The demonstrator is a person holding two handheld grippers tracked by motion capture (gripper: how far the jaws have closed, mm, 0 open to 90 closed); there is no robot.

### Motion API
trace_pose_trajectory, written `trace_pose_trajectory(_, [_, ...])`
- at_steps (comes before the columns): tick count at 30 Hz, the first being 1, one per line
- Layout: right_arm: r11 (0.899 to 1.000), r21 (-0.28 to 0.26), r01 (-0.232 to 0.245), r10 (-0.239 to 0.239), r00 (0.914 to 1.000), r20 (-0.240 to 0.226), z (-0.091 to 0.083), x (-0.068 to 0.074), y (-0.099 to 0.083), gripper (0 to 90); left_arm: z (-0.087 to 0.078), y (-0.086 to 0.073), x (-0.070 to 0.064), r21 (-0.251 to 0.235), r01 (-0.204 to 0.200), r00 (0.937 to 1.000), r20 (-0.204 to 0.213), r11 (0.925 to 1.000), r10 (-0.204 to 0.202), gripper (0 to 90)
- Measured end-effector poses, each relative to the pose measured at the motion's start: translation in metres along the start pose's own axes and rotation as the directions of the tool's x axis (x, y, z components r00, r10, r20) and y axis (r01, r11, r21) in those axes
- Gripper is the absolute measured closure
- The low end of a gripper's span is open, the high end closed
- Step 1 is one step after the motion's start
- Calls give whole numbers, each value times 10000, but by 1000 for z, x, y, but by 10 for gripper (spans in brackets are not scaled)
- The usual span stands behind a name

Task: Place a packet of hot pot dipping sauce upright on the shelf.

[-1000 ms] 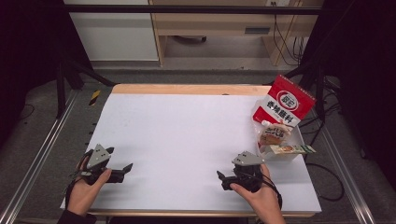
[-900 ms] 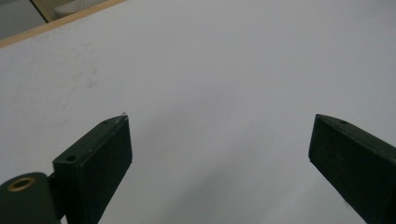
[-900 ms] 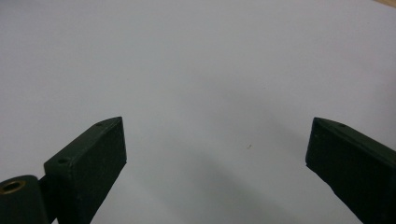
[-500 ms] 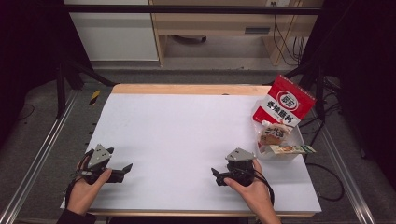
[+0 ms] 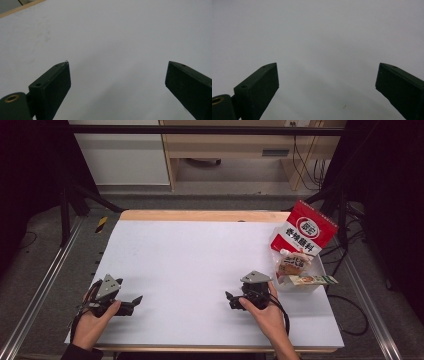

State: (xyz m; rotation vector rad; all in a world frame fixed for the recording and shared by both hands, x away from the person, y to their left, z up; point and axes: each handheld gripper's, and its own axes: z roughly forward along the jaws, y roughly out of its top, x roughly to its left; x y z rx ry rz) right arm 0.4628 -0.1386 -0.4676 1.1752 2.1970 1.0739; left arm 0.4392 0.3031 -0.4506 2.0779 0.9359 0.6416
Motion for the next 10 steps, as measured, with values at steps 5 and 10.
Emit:
trace_pose_trajectory(5, [9998, 209, -8, 5, 9999, 156, 0, 2, -5, 56, 0, 1, -1, -4, -30, 10000, 21, 10000, 30, 61])
trace_pose_trajectory(10, [9997, 228, -81, 77, 9999, 151, -6, 3, -10, 57, 0, 2, -2, -20, -83, 10000, 2, 10000, 83, 61])
